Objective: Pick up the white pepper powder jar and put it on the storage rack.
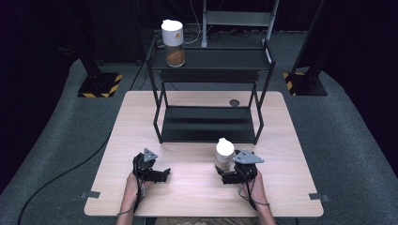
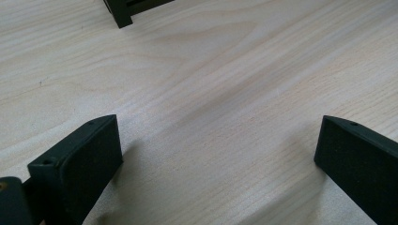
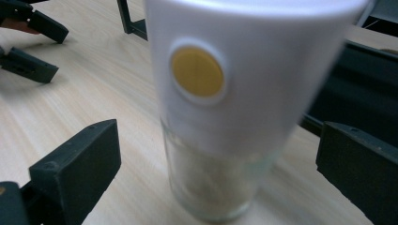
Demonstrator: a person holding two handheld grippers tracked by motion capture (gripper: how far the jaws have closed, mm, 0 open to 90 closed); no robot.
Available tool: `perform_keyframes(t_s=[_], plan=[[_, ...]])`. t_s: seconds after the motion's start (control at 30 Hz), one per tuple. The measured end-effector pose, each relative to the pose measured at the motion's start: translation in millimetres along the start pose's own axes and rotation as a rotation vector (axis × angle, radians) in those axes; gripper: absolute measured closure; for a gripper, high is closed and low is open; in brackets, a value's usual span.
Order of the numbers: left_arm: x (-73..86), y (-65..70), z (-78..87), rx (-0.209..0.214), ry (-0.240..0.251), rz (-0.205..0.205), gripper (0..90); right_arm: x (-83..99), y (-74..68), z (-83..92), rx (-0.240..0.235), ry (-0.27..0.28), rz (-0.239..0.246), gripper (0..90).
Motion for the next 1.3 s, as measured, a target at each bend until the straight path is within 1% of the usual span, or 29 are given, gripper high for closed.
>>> perform_keyframes(t_s=[0.1,0.3,0.33,0.37,0.43,0.47,0.5,0.57,0.63,0.67,0.73,0.8,0.9,1.1,1.3], plan=[[-0.1,-0.1,0.0,0.000,0.000,0.000,0.5,-6.0,0.5,-10.8,-0.003,-0.004,0.013,0.0],[0.0,0.0,0.0,0.000,0.000,0.000,0.5,-9.2,2.3,-18.4,-0.003,-0.005,0.021,0.0],[0.0,0.0,0.0,0.000,0.000,0.000,0.5,-9.3,1.6,-19.5,0.004,-0.005,0.028,0.0],[0.0,0.0,0.0,0.000,0.000,0.000,0.5,-8.5,-0.5,-20.3,0.020,0.000,0.038,0.0],[-0.1,-0.1,0.0,0.000,0.000,0.000,0.5,-8.9,2.0,-22.8,0.007,-0.006,0.031,0.0],[0.0,0.0,0.0,0.000,0.000,0.000,0.5,-8.3,0.8,-23.8,0.017,-0.006,0.031,0.1],[-0.1,0.0,0.0,0.000,0.000,0.000,0.5,-7.9,0.6,-24.4,0.019,-0.008,0.030,2.6],[-0.1,0.0,0.0,0.000,0.000,0.000,0.5,-6.0,1.8,-25.3,0.016,-0.009,0.011,12.2],[-0.1,0.0,0.0,0.000,0.000,0.000,0.5,-3.3,6.4,-25.1,-0.011,-0.002,0.001,19.2],[-0.1,0.0,0.0,0.000,0.000,0.000,0.5,-2.6,6.8,-24.7,-0.013,-0.001,-0.003,23.5],[-0.1,-0.1,0.0,0.000,0.000,-0.001,0.5,-1.5,10.1,-24.5,-0.033,0.001,-0.004,27.3],[0.0,0.0,0.0,0.000,0.000,-0.001,0.5,-0.4,10.8,-24.0,-0.033,0.008,-0.007,30.0],[0.0,-0.1,0.0,0.001,0.000,0.000,0.5,-0.4,11.1,-23.6,-0.035,0.009,-0.008,30.2],[-0.1,0.0,0.0,0.000,0.000,0.000,0.5,-3.5,14.6,-21.8,-0.058,0.001,-0.008,30.4],[0.0,-0.1,0.1,0.000,0.000,-0.001,0.7,-11.6,16.2,-10.6,-0.035,0.033,0.003,30.4]])
Point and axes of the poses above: each handheld gripper's, and its own axes: z roughly backward along the jaws, x roughly out of its underside, y roughly to its right, the point moved 2 cm from there along -z, roughly forward along the jaws, and after that the axes turned 5 degrees about z, right-handed, at the moved point
